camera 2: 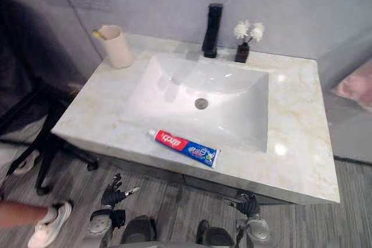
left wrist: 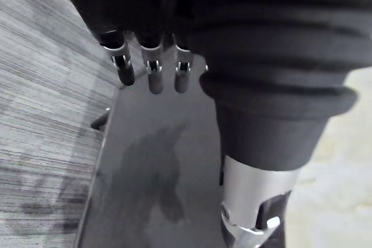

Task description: Organize washtable

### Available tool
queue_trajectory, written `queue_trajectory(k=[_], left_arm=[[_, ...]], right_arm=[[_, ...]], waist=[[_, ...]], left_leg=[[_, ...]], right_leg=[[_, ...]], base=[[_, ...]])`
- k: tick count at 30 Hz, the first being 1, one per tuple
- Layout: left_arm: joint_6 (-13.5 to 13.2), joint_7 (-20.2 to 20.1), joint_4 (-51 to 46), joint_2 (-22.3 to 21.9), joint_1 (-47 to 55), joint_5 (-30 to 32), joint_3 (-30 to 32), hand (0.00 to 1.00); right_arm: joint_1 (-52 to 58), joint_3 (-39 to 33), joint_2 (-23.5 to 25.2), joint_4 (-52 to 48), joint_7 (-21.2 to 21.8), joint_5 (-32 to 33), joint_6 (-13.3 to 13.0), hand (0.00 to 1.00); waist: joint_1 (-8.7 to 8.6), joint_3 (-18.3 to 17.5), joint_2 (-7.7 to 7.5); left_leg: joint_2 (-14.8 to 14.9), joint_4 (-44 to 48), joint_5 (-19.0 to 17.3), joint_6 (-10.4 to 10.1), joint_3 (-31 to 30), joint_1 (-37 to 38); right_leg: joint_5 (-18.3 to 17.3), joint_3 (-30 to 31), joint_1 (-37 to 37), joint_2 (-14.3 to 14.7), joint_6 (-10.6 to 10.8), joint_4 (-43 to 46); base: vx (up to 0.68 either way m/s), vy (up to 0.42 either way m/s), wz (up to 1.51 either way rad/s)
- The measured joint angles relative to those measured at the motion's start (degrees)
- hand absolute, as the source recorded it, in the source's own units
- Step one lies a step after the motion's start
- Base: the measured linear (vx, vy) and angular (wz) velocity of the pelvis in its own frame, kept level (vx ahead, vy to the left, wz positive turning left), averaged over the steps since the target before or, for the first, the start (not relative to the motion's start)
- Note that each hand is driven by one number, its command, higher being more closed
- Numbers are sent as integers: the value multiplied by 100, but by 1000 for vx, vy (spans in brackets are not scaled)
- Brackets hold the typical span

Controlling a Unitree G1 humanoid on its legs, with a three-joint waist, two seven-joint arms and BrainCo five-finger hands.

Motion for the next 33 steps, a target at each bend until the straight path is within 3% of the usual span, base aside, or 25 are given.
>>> queue_trajectory(k=[1, 3, 5, 6, 12, 22, 25, 29, 33], left_arm=[[0, 5, 8, -28, 0, -2, 0, 0], [75, 100, 139, 125, 111, -39, 38, 0], [80, 102, 139, 206, 132, -40, 45, 0], [66, 100, 513, 155, 284, -35, 49, 0], [66, 100, 514, 155, 279, -56, 46, 0], [107, 98, 1180, 174, -3, -794, 121, 0], [171, 107, 1407, 211, -22, -828, 563, 0], [211, 128, 1458, 645, 159, -775, 1485, 0], [220, 287, 659, 935, 364, -691, 2409, 0]], right_arm=[[-2, -32, -33, 43, -4, -3, 1, 0], [108, -73, 104, 113, -14, -1, 3, 0], [109, -168, 145, 133, -29, -1, 13, 0], [-130, -243, 224, 732, -90, 16, 16, 0], [-131, -249, 221, 733, -88, 77, 16, 0], [-404, -405, 75, 992, -145, 624, 113, 0], [-467, -444, -34, 1054, -233, 625, 228, 0], [-484, -445, -286, 1140, -222, 623, 307, 0], [-394, -446, -530, 1102, -201, 624, 308, 0]], waist=[[-6, 41, 83], [-31, -137, -227], [-22, -187, -331], [117, -424, -521], [116, -424, -521], [131, -423, -516], [163, -421, -514], [203, -407, -489], [361, -347, -392]], left_leg=[[6, -12, 186, -173, -152, -44], [-261, -237, 202, -12, 185, 241], [-456, -396, 245, 74, 327, 281], [-1041, -2400, 1169, 441, 595, 1377], [-1037, -2403, 1168, 439, 608, 1379], [-1049, -2394, 1169, 442, 490, 1319], [-1064, -2388, 1175, 444, 305, 1274], [-1089, -2387, 1175, 444, 123, 1271], [-1147, -2387, 1171, 442, -4, 1268]], right_leg=[[-27, 123, 54, 62, 48, 31], [-24, 361, 32, -295, 217, 34], [48, 457, -44, -514, 355, 7], [138, 878, 158, -907, 662, -482], [139, 894, 154, -904, 662, -480], [168, 883, 148, -881, 636, -590], [175, 791, 158, -875, 630, -592], [194, 686, 235, -878, 602, -663], [193, 663, 234, -923, 591, -669]], base=[[301, 324, -89], [224, 239, -42], [119, 152, -16], [41, 73, -8], [0, 0, -1], [1, -4, 2], [17, -23, 16], [-3, -22, 11], [-38, 6, 3]])
